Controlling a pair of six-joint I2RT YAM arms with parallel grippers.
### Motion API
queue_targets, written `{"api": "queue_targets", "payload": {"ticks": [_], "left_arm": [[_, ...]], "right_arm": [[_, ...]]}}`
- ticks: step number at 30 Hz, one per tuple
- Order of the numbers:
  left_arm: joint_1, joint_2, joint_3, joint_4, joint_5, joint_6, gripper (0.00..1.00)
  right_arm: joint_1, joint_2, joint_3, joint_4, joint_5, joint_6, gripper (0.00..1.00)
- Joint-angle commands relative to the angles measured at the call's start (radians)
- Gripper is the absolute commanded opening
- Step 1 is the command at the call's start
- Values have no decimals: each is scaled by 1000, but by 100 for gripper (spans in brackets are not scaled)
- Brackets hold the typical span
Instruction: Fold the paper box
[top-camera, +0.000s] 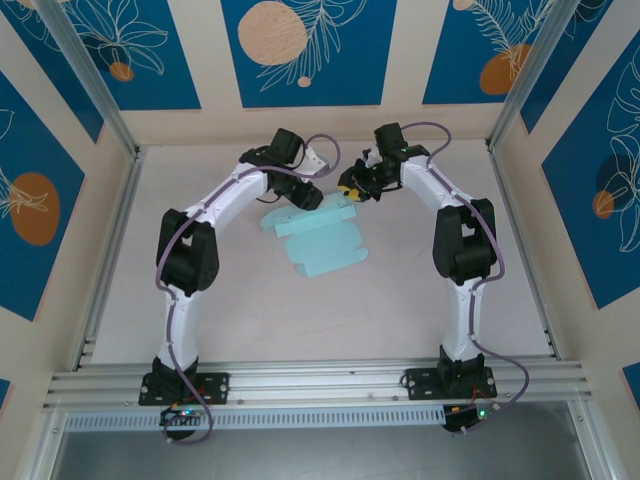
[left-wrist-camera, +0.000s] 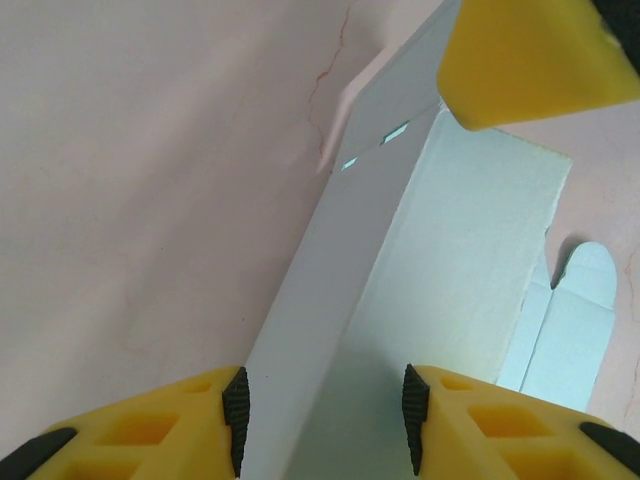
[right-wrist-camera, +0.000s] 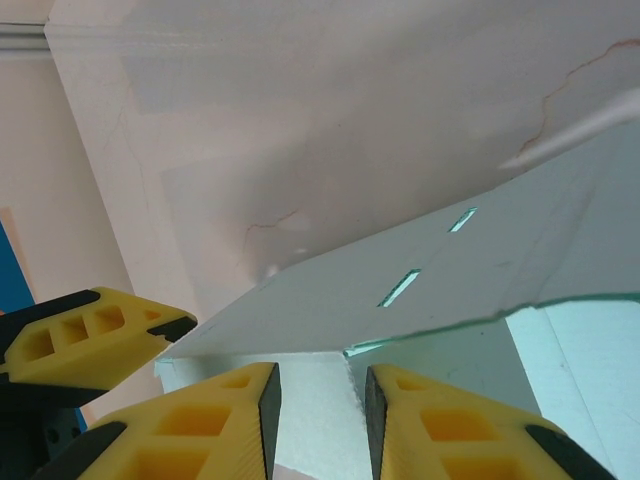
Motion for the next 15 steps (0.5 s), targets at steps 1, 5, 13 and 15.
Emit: {"api": "queue_targets", "payload": {"ticks": [1,5,13,15], "left_arm": [[-4,-30,-10,3,25,50,46],[-9,-18,-10,-10,17,96,47],[-8,16,37,-42,-18,120,47],[-9,26,52,-51,-23,123,46]], "right_arm": [[8,24,26,-8,-36,5,32],[9,25,26,-7,-36,4,32],[16,31,32,-19,-33,-12,35],[17,31,29,-28,-21,-24,38]]}}
